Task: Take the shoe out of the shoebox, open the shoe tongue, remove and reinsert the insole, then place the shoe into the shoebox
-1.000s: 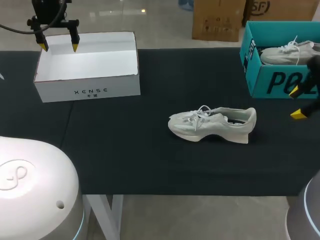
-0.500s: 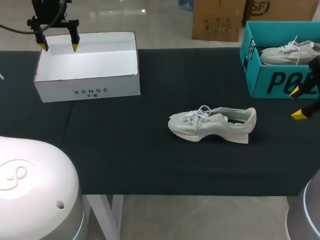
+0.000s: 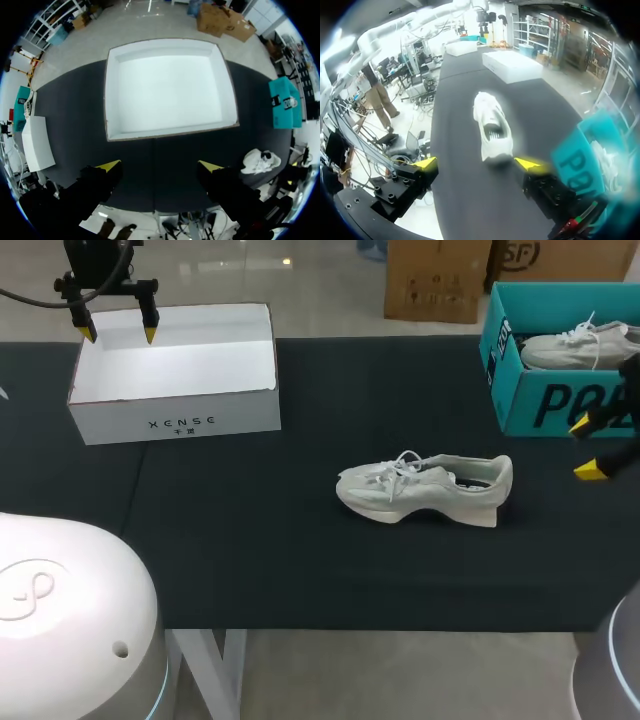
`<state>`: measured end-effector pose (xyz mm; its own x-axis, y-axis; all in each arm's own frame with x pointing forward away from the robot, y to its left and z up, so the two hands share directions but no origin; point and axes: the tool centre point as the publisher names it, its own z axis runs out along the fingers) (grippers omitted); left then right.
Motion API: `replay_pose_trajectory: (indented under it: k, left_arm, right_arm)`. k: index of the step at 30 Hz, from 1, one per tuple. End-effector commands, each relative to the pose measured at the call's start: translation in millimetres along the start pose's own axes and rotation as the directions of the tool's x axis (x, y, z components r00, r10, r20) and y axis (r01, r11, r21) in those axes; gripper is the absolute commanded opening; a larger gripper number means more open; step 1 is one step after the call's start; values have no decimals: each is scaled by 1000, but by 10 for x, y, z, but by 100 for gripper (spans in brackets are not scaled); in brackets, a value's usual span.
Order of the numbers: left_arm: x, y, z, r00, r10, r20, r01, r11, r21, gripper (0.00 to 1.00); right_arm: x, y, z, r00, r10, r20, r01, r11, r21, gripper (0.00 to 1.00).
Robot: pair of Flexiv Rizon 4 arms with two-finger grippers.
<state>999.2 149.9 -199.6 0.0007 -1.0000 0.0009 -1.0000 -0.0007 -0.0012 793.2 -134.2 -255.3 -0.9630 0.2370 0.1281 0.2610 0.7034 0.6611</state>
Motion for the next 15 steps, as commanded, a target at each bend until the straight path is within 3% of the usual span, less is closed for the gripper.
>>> replay_pose_trajectory:
  k: [1, 8, 15]
  left_arm:
    - [-1, -4, 6, 1000, 0, 0, 0, 1000, 0, 100]
    - [-1, -4, 6, 1000, 0, 0, 0, 1000, 0, 100]
    - [-1, -4, 6, 1000, 0, 0, 0, 1000, 0, 100]
  right_arm:
    - [-45, -169, 27, 1000, 3, -25, -6, 990, -140, 100]
    - [-155, -312, 85, 998, -3, -63, -13, 968, -251, 100]
    - [-281, -482, 226, 994, 33, -103, -60, 959, -276, 100]
